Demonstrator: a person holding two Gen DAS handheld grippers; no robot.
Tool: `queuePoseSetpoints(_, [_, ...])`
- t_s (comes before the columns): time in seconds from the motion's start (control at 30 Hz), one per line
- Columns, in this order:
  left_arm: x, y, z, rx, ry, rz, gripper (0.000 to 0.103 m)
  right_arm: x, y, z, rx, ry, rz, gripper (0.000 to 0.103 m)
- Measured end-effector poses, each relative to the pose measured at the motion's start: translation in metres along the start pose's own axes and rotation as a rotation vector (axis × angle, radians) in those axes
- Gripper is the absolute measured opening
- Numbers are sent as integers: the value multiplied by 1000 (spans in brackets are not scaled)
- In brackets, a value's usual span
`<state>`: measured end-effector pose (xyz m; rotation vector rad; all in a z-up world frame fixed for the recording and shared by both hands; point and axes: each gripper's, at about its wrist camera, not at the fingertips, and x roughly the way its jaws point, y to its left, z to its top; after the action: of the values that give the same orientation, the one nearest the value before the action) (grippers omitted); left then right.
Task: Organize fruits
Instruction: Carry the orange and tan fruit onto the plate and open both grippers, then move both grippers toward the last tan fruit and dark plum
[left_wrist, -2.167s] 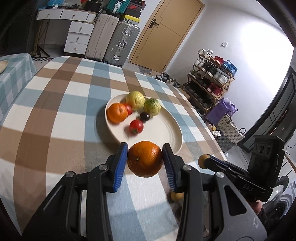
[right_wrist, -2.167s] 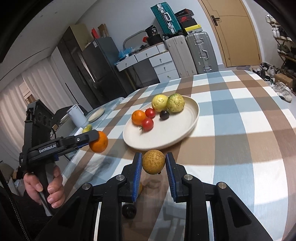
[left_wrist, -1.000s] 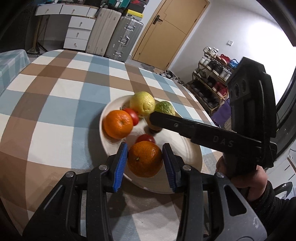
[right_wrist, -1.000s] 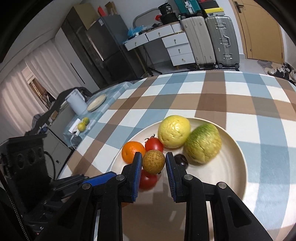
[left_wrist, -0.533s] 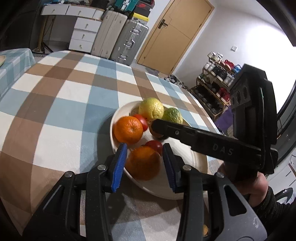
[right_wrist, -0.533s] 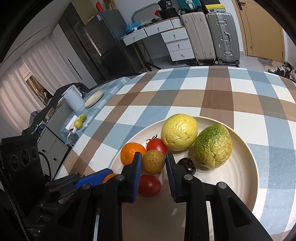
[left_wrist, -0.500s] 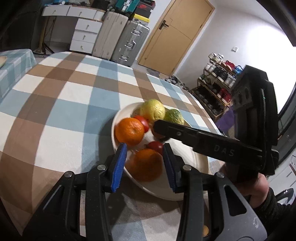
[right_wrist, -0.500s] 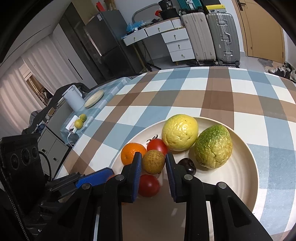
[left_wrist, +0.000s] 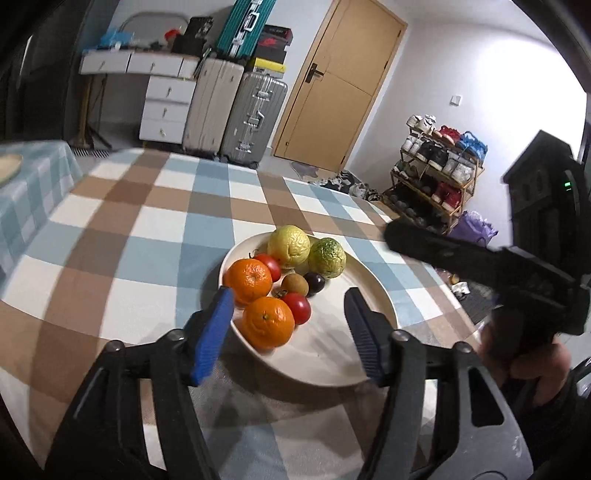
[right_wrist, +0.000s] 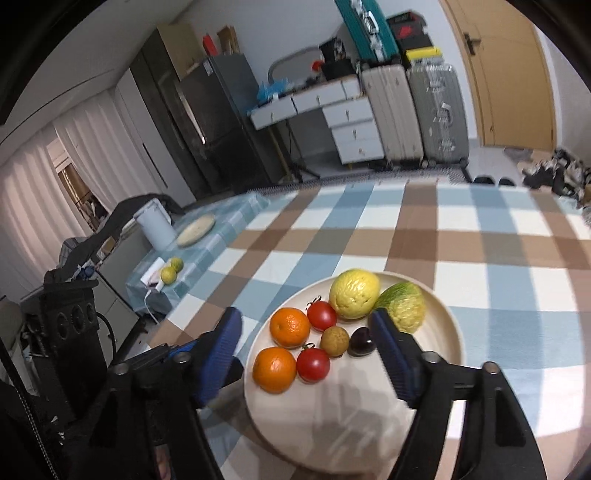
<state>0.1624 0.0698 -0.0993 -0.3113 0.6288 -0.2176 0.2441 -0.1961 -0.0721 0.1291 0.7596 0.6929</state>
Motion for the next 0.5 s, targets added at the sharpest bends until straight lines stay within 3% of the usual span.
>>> queuePoseSetpoints(0.1, [-13, -5, -2, -8, 11, 5, 61, -27, 4, -6, -1, -49, -36, 90])
queuePoseSetpoints(0.2, [-29, -14, -5, 0, 0, 57, 80, -53, 8, -17, 2, -94, -74, 100])
queuePoseSetpoints(0.43, [-62, -39, -19, 33, 0, 96, 85, -93, 12, -53, 44, -118, -133, 103])
queuePoseSetpoints(0.5, [-69, -47, -25, 45, 13, 97, 93, -97, 10, -66, 87, -111, -136, 103])
